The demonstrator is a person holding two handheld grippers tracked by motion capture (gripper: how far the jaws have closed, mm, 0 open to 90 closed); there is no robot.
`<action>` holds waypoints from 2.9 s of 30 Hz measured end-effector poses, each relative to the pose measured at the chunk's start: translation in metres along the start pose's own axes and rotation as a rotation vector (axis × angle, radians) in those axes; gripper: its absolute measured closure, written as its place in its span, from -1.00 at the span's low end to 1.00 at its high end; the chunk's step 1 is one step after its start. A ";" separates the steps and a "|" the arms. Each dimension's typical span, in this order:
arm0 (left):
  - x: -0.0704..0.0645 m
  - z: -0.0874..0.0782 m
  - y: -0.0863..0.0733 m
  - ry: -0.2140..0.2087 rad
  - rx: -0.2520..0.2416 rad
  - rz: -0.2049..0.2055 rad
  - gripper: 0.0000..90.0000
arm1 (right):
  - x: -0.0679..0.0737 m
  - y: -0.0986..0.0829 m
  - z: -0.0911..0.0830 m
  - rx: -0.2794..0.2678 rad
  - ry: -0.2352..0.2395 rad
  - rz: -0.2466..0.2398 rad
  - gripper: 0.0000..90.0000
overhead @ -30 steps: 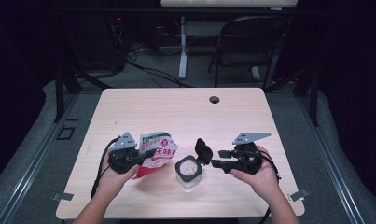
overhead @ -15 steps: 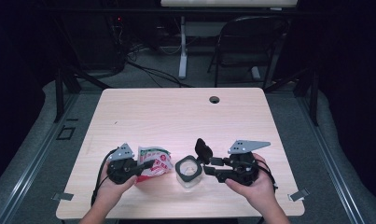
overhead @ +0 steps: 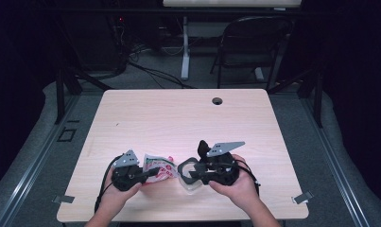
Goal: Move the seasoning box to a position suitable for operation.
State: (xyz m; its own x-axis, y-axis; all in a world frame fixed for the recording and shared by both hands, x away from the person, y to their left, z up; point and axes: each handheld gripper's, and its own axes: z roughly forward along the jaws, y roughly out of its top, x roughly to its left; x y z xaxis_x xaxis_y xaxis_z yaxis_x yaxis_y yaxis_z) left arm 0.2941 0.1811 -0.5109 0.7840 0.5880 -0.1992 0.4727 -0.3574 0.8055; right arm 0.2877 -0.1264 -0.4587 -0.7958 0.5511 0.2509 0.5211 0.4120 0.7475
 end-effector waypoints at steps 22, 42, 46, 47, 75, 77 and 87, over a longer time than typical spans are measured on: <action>-0.002 0.001 -0.003 -0.012 -0.006 -0.012 0.96 | 0.012 0.010 0.045 0.051 0.073 -0.043 0.71; -0.003 0.002 -0.004 -0.023 -0.004 -0.012 0.93 | 0.012 0.013 0.070 0.113 0.064 -0.050 1.00; -0.003 0.001 -0.005 -0.026 -0.006 -0.006 0.91 | 0.011 0.014 0.070 0.119 0.071 -0.040 1.00; -0.003 0.001 -0.005 -0.023 -0.006 -0.008 0.90 | 0.011 0.014 0.069 0.118 0.071 -0.039 1.00; 0.009 0.008 -0.038 0.065 0.057 0.019 -0.06 | 0.013 0.018 0.067 0.088 0.071 -0.029 1.00; 0.011 0.010 -0.041 0.067 0.051 0.015 -0.13 | 0.013 0.019 0.067 0.085 0.073 -0.027 1.00; 0.020 0.020 -0.049 0.079 0.047 0.019 -0.27 | 0.011 0.020 0.067 0.097 0.078 -0.032 1.00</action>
State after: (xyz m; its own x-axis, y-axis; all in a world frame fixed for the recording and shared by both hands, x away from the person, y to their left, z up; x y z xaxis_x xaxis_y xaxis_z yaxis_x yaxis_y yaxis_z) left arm 0.2949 0.1962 -0.5656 0.7599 0.6353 -0.1379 0.4776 -0.4017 0.7814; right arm 0.3102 -0.0637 -0.4821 -0.8321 0.4801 0.2778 0.5195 0.4990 0.6937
